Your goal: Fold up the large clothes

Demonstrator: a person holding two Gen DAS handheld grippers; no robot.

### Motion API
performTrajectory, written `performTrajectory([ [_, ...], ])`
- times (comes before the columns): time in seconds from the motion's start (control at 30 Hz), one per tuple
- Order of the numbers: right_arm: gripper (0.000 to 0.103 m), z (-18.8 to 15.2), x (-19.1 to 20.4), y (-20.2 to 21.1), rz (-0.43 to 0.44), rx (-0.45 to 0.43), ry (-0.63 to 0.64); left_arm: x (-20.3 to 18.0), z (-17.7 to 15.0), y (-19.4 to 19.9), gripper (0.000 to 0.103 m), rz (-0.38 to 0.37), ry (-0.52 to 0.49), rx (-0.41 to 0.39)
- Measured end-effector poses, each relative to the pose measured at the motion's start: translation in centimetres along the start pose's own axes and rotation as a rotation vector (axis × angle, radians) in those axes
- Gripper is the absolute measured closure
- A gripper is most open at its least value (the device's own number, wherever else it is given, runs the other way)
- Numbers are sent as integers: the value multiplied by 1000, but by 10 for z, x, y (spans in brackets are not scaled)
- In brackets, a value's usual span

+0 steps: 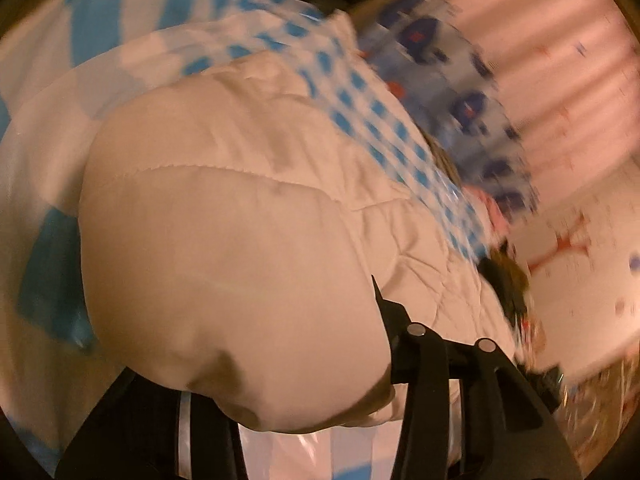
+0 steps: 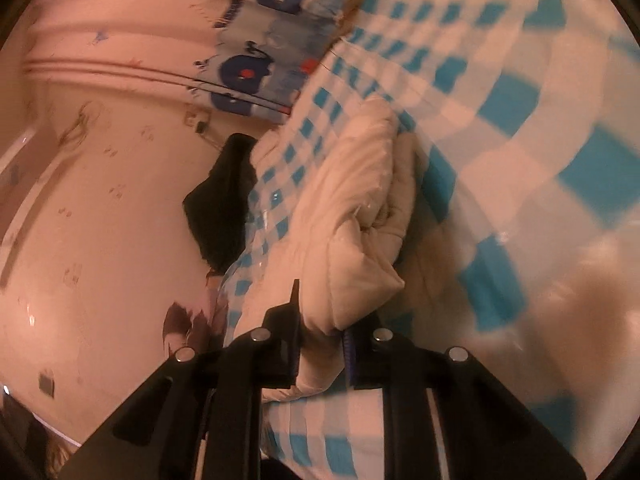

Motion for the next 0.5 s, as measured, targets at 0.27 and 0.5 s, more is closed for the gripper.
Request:
performTrajectory([
  [0.27, 75, -38, -83, 92, -154, 71, -89, -29, -95, 19, 41, 13, -44, 104],
  [0.5, 52, -3, -37, 143, -346, -322, 29, -8, -93, 31, 16, 49, 88, -8],
])
Point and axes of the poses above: each gripper's, at about its wrist camera, not at the fingertips, and y roughly against the way its jaws point, x to its left, z to its top, the point moved 5 cm from there along -y, roughly the way its jaws point, and after that the axes turned 12 degrees about -z, right-handed, at the moved point
